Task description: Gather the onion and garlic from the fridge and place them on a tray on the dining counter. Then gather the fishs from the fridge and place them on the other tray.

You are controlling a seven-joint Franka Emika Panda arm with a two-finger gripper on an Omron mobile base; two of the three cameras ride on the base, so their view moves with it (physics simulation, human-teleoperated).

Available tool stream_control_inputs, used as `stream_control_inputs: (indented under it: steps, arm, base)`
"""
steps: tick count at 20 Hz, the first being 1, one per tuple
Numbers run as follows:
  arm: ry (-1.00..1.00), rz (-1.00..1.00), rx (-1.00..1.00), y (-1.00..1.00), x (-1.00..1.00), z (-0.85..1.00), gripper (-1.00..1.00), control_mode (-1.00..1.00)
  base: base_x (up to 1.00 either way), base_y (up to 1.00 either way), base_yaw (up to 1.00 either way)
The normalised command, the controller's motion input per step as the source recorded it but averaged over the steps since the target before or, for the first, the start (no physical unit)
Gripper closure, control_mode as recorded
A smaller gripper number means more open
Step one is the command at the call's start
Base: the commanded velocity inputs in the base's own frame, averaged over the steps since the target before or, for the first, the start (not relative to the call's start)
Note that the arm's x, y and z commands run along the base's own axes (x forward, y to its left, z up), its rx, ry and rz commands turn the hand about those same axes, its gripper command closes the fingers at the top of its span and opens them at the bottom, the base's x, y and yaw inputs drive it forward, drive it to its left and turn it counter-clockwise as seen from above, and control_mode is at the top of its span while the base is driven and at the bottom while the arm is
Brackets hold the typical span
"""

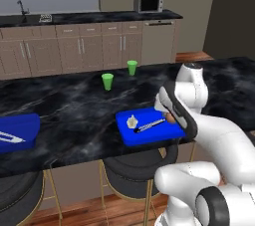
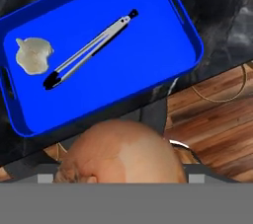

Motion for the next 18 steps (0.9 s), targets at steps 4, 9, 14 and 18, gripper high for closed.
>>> stream_control_inputs:
  steps: [4,9,14,18]
  arm:
    - [0.02,0.0,0.0,-0.23,0.47,-0.32,1.0,-1.0]
    - [0.02,0.0,0.0,-0.17,0.59,-0.28,1.0,-1.0]
    - [0.02,-0.01,0.0,-0.03,0.66,-0.28,1.0,-1.0]
    - [0.03,-0.02,0.0,0.0,0.54,-0.33,1.0,-1.0]
  base:
    - [0.0,0.0,0.0]
    - [0.0,0.0,0.0]
    - [0.0,0.0,0.0]
    - [0.0,0.0,0.0]
